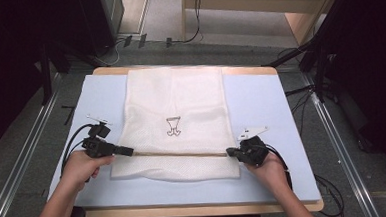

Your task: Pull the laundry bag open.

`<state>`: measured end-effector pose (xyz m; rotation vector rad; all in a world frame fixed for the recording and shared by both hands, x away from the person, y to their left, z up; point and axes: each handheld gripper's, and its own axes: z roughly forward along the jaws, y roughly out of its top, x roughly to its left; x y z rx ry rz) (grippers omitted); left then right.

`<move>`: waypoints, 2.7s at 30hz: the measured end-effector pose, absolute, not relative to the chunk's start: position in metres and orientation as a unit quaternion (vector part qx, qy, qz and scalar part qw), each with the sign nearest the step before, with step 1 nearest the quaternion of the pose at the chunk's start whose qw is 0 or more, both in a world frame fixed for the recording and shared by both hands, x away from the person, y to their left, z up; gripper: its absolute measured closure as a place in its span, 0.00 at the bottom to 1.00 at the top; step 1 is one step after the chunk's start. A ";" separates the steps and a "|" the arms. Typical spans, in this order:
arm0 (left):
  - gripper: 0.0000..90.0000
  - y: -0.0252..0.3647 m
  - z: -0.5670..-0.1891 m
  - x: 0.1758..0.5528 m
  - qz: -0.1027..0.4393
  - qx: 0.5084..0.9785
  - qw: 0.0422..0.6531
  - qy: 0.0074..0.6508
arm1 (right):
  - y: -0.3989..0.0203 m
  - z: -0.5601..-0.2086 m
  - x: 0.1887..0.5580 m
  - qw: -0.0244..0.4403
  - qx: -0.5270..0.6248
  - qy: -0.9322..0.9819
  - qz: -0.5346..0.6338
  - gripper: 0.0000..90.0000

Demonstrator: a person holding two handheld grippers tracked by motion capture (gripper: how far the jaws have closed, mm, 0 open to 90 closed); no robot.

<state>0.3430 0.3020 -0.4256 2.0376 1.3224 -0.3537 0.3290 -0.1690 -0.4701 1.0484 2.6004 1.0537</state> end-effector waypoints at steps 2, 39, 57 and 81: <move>1.00 0.304 -0.426 0.343 -0.126 0.788 0.323 0.509 | -0.169 -0.470 0.329 0.073 0.349 0.866 0.351 1.00; 0.99 0.370 -0.427 0.329 -0.099 0.753 0.346 0.551 | -0.170 -0.470 0.335 0.057 0.342 0.870 0.350 1.00; 0.76 0.364 -0.425 0.327 -0.088 0.766 0.369 0.518 | -0.175 -0.461 0.340 0.027 0.356 0.853 0.382 0.78; 0.41 0.347 -0.414 0.331 0.012 0.777 0.407 0.480 | -0.190 -0.452 0.345 0.053 0.380 0.824 0.417 0.54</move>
